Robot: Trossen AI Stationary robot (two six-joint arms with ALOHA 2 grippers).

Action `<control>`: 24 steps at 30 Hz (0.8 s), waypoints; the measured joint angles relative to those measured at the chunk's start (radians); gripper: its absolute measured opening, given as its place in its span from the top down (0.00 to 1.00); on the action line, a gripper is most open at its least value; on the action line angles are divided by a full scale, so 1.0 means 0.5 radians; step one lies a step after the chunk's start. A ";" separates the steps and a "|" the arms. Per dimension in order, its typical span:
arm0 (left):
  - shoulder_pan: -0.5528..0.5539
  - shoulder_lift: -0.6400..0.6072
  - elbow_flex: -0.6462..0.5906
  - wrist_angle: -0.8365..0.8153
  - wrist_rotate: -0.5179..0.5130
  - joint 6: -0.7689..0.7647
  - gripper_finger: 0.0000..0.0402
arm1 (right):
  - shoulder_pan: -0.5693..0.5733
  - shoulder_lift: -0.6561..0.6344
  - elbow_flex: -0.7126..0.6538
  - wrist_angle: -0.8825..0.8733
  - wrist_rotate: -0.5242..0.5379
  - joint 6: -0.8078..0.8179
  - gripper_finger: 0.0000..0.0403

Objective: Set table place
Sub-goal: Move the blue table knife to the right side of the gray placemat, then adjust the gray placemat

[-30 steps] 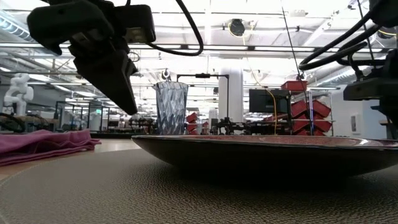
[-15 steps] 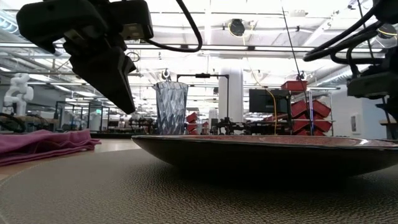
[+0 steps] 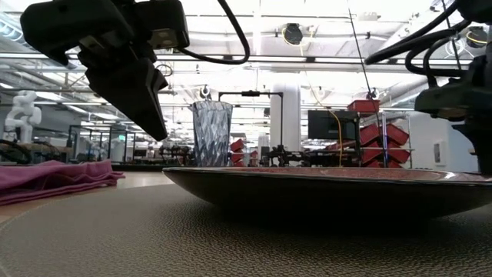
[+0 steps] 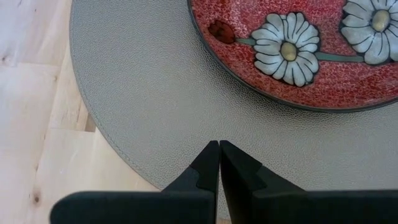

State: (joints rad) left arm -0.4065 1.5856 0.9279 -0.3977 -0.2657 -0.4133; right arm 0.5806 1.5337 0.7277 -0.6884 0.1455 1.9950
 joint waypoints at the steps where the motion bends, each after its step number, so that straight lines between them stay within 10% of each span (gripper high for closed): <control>1: 0.000 0.000 0.000 0.000 0.000 0.000 1.00 | -0.006 0.000 0.000 0.003 0.000 0.021 0.92; 24: -0.049 0.001 0.000 -0.004 0.000 -0.003 1.00 | -0.060 0.002 0.000 0.126 -0.005 -0.043 0.80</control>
State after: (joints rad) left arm -0.4309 1.5860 0.9279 -0.3999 -0.2657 -0.4150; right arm 0.5507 1.5349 0.7277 -0.6254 0.1432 1.9734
